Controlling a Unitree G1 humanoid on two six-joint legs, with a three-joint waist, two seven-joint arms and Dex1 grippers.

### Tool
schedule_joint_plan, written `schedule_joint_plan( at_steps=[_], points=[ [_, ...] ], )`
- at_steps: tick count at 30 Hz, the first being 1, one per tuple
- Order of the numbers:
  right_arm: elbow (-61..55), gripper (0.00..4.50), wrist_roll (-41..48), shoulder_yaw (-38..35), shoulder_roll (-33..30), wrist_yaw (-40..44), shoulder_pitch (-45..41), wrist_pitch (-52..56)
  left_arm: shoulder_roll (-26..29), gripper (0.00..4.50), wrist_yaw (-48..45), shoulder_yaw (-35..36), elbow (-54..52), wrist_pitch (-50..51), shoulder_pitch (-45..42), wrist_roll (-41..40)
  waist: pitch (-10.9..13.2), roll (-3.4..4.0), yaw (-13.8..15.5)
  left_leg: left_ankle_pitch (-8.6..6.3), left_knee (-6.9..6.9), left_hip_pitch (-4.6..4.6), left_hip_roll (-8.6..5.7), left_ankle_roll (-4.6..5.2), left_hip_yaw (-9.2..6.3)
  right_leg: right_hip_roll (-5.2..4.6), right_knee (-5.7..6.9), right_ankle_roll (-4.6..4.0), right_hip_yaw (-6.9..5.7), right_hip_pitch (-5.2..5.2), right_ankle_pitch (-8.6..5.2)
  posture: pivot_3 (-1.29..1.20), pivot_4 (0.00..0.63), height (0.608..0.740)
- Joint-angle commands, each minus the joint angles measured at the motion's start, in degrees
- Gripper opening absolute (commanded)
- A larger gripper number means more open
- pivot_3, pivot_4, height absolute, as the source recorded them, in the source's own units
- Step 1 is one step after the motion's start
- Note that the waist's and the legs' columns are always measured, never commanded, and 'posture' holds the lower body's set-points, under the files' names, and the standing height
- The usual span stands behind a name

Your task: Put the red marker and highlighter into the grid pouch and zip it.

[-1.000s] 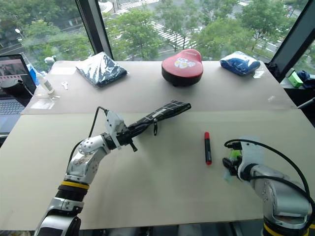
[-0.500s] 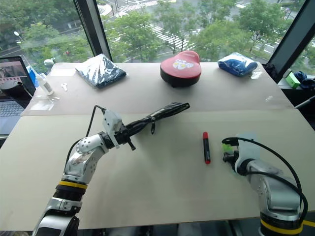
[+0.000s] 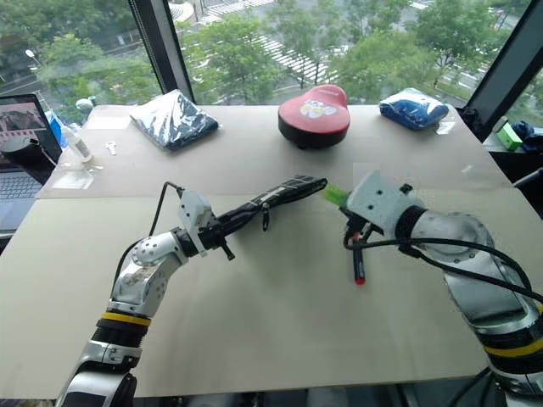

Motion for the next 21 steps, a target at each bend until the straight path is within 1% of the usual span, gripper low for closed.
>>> schedule_joint_plan(
  at_steps=[1,5,8,13,21],
  points=[
    [4.5,1.01,-6.9,4.5,1.0,0.8,-3.9,-8.7,0.2,0.00,-0.4,0.3,-2.8,0.3,-0.2,-0.7,0.0,-0.01,0.0,0.01,0.00,-0.01,0.00,-0.02,0.00,-0.01,0.00,0.00,0.00,-0.02,0.00,0.00,0.150,0.740],
    [8.7,1.01,-10.3,6.6,3.5,1.0,-7.1,-12.2,0.3,0.00,-0.6,-0.1,-3.6,0.3,0.1,-0.5,0.0,-0.01,0.0,0.03,-0.01,-0.08,0.00,-0.07,0.00,-0.01,0.02,-0.01,0.02,-0.12,0.01,0.00,0.150,0.740],
    [10.7,1.01,-11.5,6.6,4.5,1.8,-7.9,-13.8,0.6,0.00,-1.0,-0.6,-4.4,0.2,0.7,-0.1,0.0,-0.01,0.1,0.07,0.01,-0.36,-0.01,-0.14,0.00,-0.02,0.08,-0.04,0.03,-0.43,0.02,0.00,0.150,0.740],
    [12.1,1.01,-12.6,6.1,5.3,3.0,-7.4,-15.5,1.5,0.00,-2.0,-2.0,-5.9,-0.2,1.8,0.8,0.0,-0.01,0.0,0.09,0.01,-0.53,-0.03,-0.17,0.00,-0.01,0.08,-0.05,0.02,-0.59,0.03,0.00,0.150,0.740],
    [12.6,1.01,-14.4,6.1,5.6,4.1,-6.7,-16.8,1.9,0.00,-2.5,-2.6,-5.9,-0.6,1.9,1.2,0.0,-0.01,0.0,0.09,0.02,-0.52,-0.02,-0.17,0.00,-0.01,0.09,-0.05,0.02,-0.59,0.03,0.00,0.150,0.740]
  ],
)
